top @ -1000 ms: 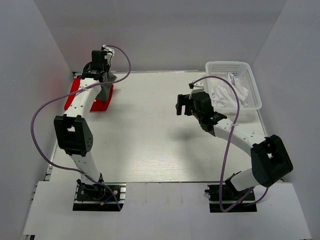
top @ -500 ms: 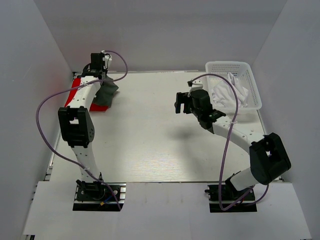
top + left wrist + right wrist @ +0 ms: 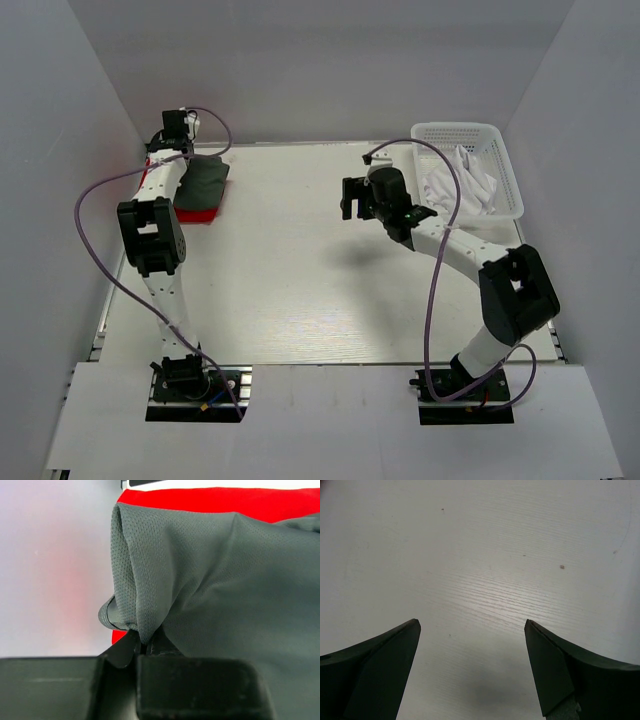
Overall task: Fold and stack the t-shirts
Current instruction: Put the neatly folded tshirt into the corner of the board with the left arm
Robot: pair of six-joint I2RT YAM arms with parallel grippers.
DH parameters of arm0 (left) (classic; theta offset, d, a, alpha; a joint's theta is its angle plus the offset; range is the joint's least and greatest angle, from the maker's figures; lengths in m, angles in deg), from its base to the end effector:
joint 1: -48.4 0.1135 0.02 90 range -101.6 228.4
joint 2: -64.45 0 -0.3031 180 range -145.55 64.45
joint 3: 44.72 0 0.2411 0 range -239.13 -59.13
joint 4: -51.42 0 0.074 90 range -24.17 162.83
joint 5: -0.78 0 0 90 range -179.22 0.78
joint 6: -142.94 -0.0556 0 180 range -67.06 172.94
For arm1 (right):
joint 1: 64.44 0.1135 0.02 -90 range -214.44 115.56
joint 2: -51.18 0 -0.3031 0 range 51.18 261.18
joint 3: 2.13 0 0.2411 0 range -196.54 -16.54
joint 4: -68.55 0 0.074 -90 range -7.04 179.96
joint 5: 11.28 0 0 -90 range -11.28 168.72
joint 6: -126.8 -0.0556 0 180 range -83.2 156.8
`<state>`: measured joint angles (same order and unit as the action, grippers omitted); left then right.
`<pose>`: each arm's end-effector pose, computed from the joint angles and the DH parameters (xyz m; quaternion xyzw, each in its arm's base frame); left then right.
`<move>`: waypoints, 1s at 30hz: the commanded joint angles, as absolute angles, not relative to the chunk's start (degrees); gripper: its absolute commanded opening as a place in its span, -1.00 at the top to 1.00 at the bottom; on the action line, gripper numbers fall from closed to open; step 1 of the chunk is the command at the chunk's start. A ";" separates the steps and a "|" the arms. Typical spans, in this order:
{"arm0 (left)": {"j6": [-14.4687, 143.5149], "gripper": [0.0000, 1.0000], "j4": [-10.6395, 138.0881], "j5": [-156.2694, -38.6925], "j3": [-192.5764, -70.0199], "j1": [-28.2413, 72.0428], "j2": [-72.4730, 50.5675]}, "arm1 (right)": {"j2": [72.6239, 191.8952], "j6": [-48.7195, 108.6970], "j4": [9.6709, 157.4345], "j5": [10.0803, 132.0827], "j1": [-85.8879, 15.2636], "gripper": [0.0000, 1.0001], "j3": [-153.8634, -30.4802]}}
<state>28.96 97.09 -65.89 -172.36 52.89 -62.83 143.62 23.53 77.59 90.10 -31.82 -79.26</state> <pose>0.5293 0.0636 0.2673 0.0776 0.9057 0.2728 0.3149 0.3281 0.1970 0.2997 -0.0875 0.8333 0.1336 0.5292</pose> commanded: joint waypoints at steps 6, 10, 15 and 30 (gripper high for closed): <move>33.07 -0.99 96.50 -59.44 -181.03 55.51 -65.19 | 145.40 23.27 79.27 88.66 -31.74 -0.81 -83.51; 37.29 -0.99 97.55 -58.02 -182.43 56.05 -64.57 | 144.43 22.92 79.27 88.66 -31.74 -0.81 -82.98; 44.41 -0.99 103.08 -60.63 -184.46 54.74 -61.41 | 139.88 22.21 78.04 88.39 -31.48 -0.81 -79.31; 79.38 -0.99 72.71 -104.24 -109.53 46.91 -2.64 | 121.60 13.52 76.46 83.03 -31.83 -0.81 -59.89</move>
